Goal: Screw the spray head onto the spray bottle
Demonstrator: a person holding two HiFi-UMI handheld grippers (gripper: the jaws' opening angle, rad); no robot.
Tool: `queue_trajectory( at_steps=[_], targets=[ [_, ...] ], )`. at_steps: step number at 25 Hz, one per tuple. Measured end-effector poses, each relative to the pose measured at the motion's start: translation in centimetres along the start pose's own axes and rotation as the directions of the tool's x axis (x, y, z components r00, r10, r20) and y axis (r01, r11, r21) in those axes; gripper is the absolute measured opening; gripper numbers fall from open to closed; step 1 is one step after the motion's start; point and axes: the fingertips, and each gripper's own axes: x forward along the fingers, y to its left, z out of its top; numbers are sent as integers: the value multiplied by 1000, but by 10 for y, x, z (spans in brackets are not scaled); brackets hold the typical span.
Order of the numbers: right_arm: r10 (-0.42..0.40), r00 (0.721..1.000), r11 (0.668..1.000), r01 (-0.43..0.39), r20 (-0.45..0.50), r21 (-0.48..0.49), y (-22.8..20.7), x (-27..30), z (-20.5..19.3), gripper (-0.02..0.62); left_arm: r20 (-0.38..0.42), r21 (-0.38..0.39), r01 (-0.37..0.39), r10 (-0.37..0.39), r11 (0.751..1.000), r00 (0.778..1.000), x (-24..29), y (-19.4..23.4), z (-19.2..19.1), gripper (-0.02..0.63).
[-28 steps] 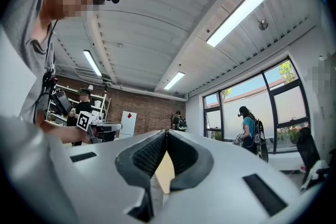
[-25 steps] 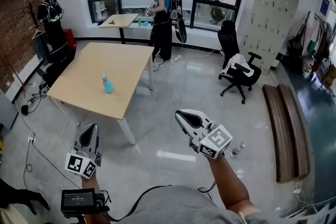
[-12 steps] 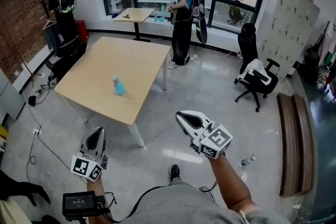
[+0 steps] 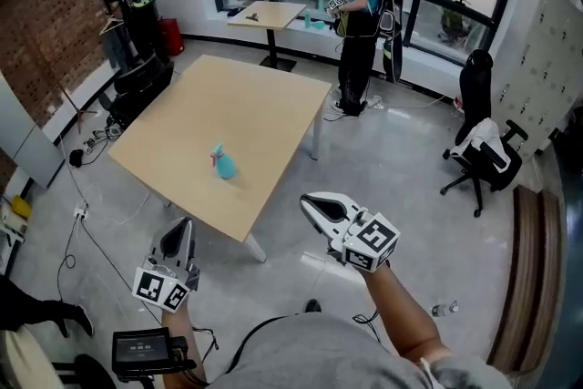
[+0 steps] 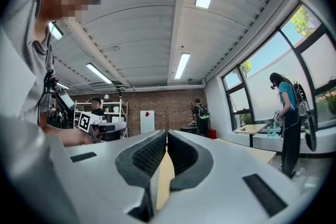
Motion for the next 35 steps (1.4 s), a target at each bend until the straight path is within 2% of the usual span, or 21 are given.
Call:
queue_trajectory(
  at_steps=[4,8,14,23,28,32,35],
  targets=[
    [60,998,998,-60,-8,23,-26,39,-1,8,-41,1,-30,30,1000,999,23,23,-9,5],
    [81,996,996,-80,-32,36,-50,78,-11,7,-66,-7,-63,62,998,996,39,63,-25,5],
    [66,997,998,-64,-45,28,-83,154,-21,6,-71,-38,-34,32,999,997,81,147,-51,5],
    [-61,997,997,63,-45,40,-137,294,-29,7,-29,-78,125,-128,989,991,173,291,-66,5],
    [-96,992,995,99,-79,28,-152,348,-36,7,-53,-93,222,-228,970,972,208,336,-95,5],
    [-70,983,998,68,-168,-14,-163,382,-52,8,-87,-132,268,-281,954,956,225,358,-135,5],
    [22,958,995,-47,-286,-84,-164,416,-73,8,-154,-175,311,-338,934,928,235,369,-187,6]
  ],
)
